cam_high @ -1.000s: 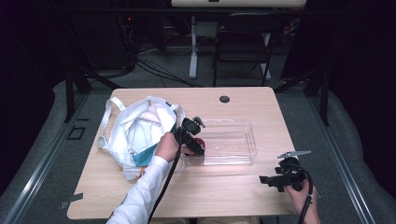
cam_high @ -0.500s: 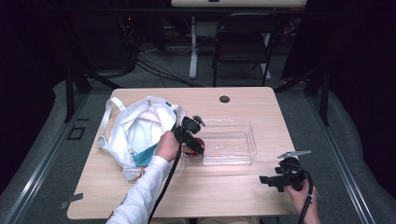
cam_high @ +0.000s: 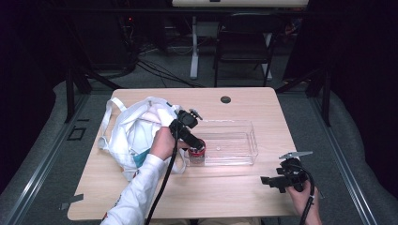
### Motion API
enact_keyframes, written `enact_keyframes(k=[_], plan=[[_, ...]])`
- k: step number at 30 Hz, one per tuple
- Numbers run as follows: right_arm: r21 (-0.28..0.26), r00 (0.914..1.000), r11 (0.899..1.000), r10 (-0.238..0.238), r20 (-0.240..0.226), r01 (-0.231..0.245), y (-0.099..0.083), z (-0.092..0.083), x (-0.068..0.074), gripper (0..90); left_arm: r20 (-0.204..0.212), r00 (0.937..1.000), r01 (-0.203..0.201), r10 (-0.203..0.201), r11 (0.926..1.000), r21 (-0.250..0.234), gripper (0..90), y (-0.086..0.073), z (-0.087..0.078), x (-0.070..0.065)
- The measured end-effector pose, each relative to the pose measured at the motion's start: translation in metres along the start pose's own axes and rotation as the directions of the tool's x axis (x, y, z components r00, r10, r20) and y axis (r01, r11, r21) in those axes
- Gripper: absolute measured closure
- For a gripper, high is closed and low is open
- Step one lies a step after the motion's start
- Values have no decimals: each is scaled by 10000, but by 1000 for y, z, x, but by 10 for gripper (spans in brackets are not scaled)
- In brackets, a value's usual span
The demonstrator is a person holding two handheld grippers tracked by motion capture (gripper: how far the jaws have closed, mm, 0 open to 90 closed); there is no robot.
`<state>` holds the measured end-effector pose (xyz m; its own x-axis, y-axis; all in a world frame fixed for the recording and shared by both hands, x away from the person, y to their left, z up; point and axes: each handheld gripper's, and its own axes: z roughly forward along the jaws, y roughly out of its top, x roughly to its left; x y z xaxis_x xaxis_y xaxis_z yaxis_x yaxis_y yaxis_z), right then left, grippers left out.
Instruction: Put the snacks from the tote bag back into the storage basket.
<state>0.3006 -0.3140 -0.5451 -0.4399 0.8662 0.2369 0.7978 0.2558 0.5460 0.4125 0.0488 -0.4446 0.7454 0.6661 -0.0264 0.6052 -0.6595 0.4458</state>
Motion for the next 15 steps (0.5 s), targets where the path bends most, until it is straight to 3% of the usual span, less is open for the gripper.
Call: enact_keyframes(k=[9, 15], plan=[[-18, 10000, 10000, 19, -5, -19, 0, 0, 0, 140, -636, 9978, 128, -163, 9983, -560, 82, -22, -38, 14], [-38, 10000, 10000, -10, -17, 9, 0, -1, 2, 141, -1157, 9921, 392, -494, 9953, -886, 50, -49, -65, 27]])
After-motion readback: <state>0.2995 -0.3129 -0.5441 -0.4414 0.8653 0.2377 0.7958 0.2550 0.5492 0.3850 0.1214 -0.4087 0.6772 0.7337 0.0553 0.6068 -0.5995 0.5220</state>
